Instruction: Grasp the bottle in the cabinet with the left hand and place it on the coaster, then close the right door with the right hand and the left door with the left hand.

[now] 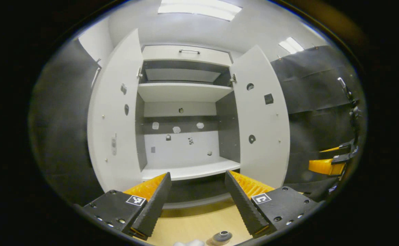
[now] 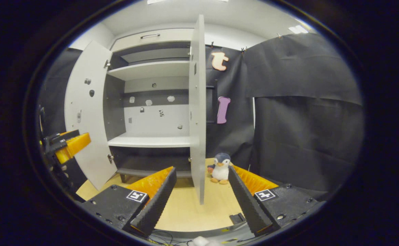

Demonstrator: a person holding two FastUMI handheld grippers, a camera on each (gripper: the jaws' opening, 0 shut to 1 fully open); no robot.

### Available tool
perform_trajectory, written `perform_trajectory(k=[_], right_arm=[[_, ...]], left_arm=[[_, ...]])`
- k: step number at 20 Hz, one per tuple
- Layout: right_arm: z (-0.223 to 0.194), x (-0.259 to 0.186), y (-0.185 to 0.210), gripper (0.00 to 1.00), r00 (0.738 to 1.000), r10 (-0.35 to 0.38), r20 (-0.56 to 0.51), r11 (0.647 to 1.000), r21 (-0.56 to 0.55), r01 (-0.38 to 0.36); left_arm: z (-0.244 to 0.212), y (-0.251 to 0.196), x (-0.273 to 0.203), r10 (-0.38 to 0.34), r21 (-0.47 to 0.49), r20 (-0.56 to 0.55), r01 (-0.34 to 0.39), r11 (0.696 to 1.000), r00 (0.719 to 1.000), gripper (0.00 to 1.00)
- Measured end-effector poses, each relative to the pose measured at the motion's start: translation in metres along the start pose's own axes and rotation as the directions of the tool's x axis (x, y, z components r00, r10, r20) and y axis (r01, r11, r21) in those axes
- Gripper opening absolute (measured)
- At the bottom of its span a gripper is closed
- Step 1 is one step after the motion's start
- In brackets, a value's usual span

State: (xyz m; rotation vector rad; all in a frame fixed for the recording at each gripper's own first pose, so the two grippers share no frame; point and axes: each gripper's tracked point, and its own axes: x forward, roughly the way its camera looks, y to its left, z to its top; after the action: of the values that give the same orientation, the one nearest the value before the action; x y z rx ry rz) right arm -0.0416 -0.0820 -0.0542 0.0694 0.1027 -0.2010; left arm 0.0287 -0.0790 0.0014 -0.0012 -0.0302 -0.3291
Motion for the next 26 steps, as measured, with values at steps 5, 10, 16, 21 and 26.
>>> perform_trajectory(k=[5,10,16,21,26], right_arm=[[0.013,0.028,-0.054,0.96,0.998,-0.057,0.011,0.998,0.014,0.057],[0.050,0.081,-0.112,0.99,0.997,-0.063,0.034,0.997,0.040,0.062],[0.091,0.159,-0.126,0.97,0.995,0.086,0.054,0.995,0.037,-0.088],[0.113,0.193,-0.105,0.99,0.967,0.250,0.050,0.968,0.013,-0.251],[0.122,0.198,-0.067,0.99,0.917,0.397,0.035,0.918,-0.014,-0.396]], left_arm=[[-0.013,0.031,-0.020,0.121,0.030,-0.091,-0.119,0.992,0.988,0.96],[-0.016,0.024,-0.021,0.209,0.032,-0.131,-0.206,0.978,0.969,0.98],[-0.004,-0.007,-0.009,0.293,-0.009,-0.134,-0.297,0.955,0.947,0.96],[0.002,-0.021,-0.007,0.369,0.015,-0.129,-0.370,0.929,0.921,0.96],[0.001,-0.032,-0.016,0.408,0.013,-0.135,-0.410,0.912,0.903,0.96]])
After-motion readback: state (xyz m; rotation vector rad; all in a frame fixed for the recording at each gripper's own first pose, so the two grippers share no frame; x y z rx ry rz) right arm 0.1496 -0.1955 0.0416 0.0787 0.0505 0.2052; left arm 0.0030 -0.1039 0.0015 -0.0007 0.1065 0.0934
